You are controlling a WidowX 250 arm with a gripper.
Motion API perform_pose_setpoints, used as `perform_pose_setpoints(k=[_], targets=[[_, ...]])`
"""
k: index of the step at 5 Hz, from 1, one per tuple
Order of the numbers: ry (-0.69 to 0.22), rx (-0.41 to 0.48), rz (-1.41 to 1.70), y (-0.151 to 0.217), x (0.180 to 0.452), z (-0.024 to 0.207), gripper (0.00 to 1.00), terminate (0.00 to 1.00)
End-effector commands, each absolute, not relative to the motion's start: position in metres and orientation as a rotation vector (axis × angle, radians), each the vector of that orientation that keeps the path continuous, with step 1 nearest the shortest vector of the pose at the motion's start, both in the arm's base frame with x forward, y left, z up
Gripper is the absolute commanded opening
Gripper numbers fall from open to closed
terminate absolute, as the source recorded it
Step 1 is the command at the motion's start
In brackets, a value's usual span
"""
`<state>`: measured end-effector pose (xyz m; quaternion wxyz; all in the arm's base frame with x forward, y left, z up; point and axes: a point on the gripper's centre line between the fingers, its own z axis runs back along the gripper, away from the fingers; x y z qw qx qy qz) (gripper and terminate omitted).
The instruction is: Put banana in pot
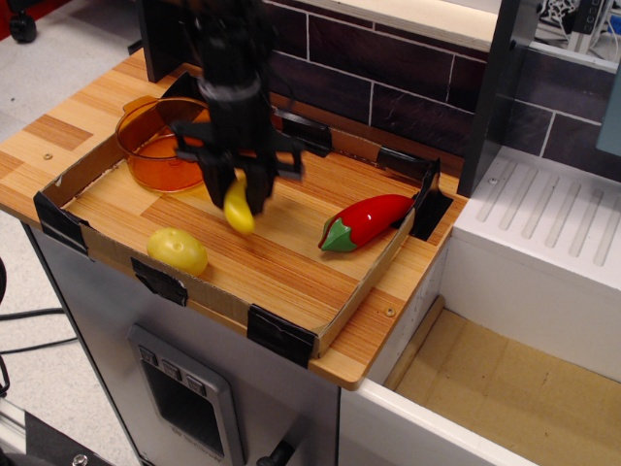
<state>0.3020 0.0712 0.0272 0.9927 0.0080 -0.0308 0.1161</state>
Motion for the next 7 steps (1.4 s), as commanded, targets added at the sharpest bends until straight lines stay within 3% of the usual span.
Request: perform_pose_setpoints(k=[1, 2, 3, 5, 6, 7], targets=[[-0.136, 0.014, 0.294, 0.09, 0.303, 0.104, 0.0, 0.0], [-0.107, 0.031, 0.404, 0.105, 0.311, 0.115, 0.0, 0.0], [-0.085, 0.059, 0.481, 0.128, 0.322, 0.109, 0.0, 0.0], [-0.076, 0.189, 0.525, 0.164, 0.334, 0.064, 0.0, 0.0], [-0.083, 0.222, 0.502, 0.168, 0.332, 0.054, 0.0, 0.0], [-0.082, 0.222, 0.469, 0.164, 0.325, 0.058, 1.0, 0.0]])
